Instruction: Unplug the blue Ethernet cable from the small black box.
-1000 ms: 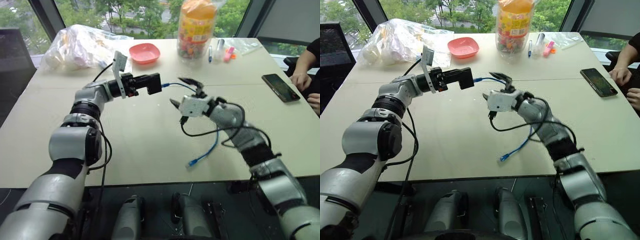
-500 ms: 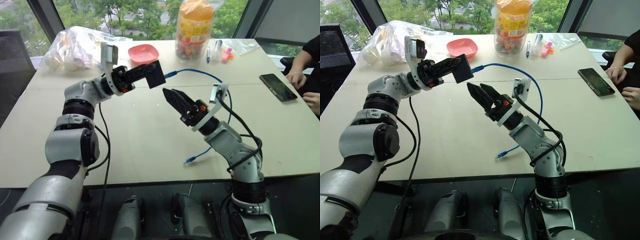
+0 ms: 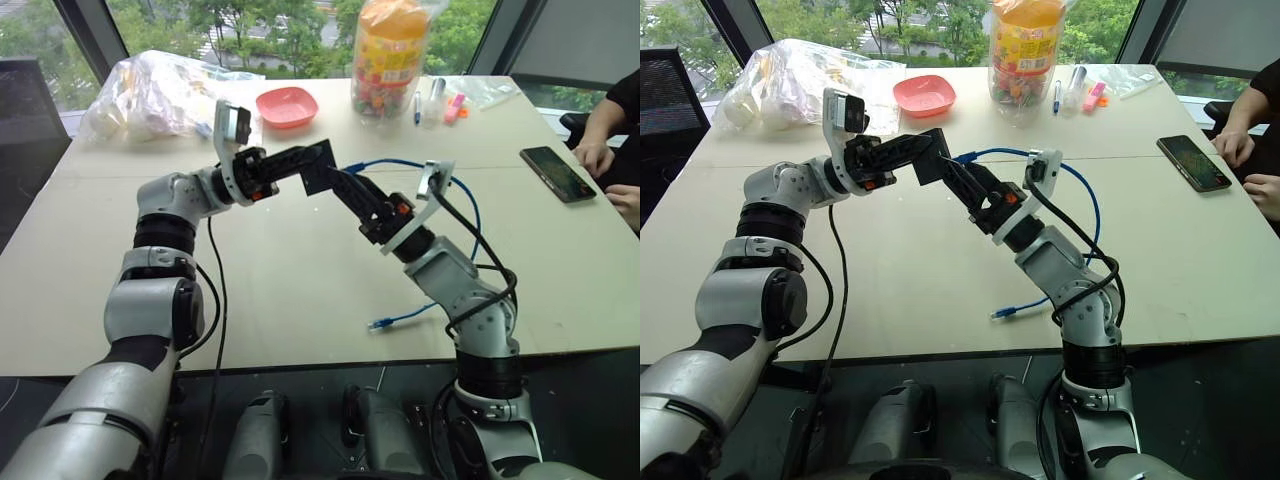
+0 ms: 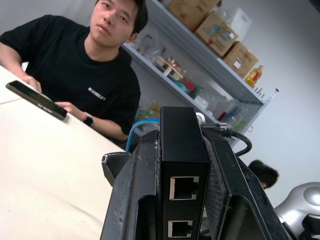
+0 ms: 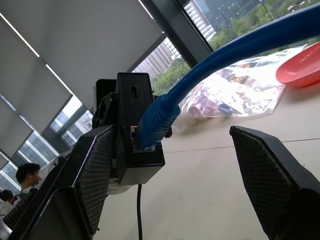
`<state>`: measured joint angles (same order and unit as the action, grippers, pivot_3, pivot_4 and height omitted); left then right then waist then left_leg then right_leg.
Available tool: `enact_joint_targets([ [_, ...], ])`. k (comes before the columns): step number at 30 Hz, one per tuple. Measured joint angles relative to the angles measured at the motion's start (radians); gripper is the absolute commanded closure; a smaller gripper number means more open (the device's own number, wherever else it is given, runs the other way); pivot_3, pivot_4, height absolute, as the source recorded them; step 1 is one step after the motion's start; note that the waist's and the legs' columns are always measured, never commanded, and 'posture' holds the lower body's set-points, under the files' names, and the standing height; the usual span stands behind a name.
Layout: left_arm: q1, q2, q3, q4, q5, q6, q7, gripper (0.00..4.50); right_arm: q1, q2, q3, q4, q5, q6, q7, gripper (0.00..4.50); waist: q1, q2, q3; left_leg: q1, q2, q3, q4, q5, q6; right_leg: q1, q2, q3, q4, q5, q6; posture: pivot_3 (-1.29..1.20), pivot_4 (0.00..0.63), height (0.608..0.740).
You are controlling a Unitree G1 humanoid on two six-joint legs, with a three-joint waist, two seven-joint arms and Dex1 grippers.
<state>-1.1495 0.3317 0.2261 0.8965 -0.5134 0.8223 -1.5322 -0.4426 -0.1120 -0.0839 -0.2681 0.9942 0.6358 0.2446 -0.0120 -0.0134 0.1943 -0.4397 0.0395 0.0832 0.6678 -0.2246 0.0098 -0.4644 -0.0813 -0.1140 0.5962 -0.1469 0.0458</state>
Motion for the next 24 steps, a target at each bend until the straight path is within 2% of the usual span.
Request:
enact_joint_targets([
  [16, 0.0, 0.005, -0.006, -0.001, -0.019, -0.004, 0.022, 4.0, 0.001, 0.051, -0.025, 0.0, 0.003, -0.012, 0.019, 0.72, 0.0, 0.0, 0.0, 0.0, 0.0, 0.0, 0.0, 0.0, 0.0, 0.0, 0.0, 0.0, 0.0, 0.0, 0.0, 0.0, 0.15, 0.74],
  [19, 0.0, 0.005, -0.007, -0.001, -0.019, -0.004, 0.022, 4.0, 0.002, 0.055, -0.024, 0.005, 0.001, -0.013, 0.024, 1.62, 0.0, 0.0, 0.0, 0.0, 0.0, 0.0, 0.0, 0.0, 0.0, 0.0, 0.0, 0.0, 0.0, 0.0, 0.0, 0.0, 0.15, 0.74],
  [24, 0.0, 0.013, -0.003, 0.003, -0.022, -0.003, 0.036, 4.0, 0.005, 0.068, -0.013, 0.005, -0.008, -0.033, 0.059, 4.22, 0.0, 0.0, 0.0, 0.0, 0.0, 0.0, 0.0, 0.0, 0.0, 0.0, 0.0, 0.0, 0.0, 0.0, 0.0, 0.0, 0.15, 0.74],
])
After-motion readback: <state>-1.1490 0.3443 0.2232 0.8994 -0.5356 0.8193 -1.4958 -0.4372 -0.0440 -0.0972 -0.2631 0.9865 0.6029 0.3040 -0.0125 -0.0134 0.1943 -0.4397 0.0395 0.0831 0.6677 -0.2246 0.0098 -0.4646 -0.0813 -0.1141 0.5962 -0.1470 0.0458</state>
